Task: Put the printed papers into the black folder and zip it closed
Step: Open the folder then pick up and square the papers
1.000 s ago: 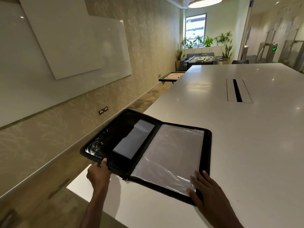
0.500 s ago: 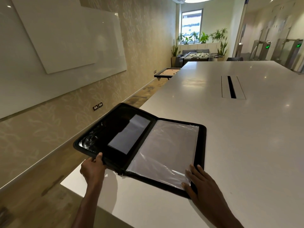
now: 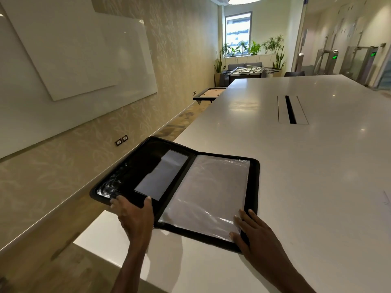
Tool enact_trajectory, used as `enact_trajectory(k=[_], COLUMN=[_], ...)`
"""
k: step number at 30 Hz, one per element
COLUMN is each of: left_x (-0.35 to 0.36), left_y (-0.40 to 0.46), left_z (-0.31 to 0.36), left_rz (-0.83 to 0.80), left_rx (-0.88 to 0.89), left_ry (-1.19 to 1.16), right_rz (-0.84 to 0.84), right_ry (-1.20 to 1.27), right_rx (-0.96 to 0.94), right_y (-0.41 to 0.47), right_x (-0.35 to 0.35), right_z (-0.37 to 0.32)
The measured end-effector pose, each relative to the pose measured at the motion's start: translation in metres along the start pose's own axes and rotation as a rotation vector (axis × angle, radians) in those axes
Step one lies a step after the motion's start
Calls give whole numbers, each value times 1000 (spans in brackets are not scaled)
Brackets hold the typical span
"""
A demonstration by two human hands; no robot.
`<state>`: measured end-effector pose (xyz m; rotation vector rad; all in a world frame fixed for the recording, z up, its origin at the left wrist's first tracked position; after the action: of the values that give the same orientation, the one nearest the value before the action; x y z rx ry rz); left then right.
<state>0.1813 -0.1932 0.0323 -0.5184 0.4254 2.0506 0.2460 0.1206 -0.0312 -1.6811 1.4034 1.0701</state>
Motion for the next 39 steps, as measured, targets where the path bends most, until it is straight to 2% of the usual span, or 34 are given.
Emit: enact_trajectory(k=[5,9,16,20,26,31,39], left_x=[26,50,104,137,192,233,297], left_y=[-31,-57,-107,-141,-194,-236,-310], left_z=[31,57,99,122,154,182,216], left_rz=[-137,-241,-490,-574,-750,-868,-1063], left_rx=[139,187,379,449,437,528,504], left_ry=[-106,-102,-132,-129,-198,-155,-33], right_rz=[-25,16,106,138,194,240,369], right_ry=[52,115,122,118,139,166,139], right_rx=[-4,14,101,180,293,381,549], right_y=[3,-1,-25,-45,-81,-113,-172], right_x=[-9,-26,-66,-83,-105,-120,-153], right_z=[-3,2,36,66,111,147,207])
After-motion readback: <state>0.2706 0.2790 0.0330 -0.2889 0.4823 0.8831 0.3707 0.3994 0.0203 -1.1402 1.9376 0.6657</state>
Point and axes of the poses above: each hand's wrist, its own y-axis towards the middle knuckle, its own x-axis out of the palm, z = x × y, the point moved 5 cm from there along y, towards the middle knuckle, and after that the axes turned 13 degrees about -z, right-handed, at the moved point
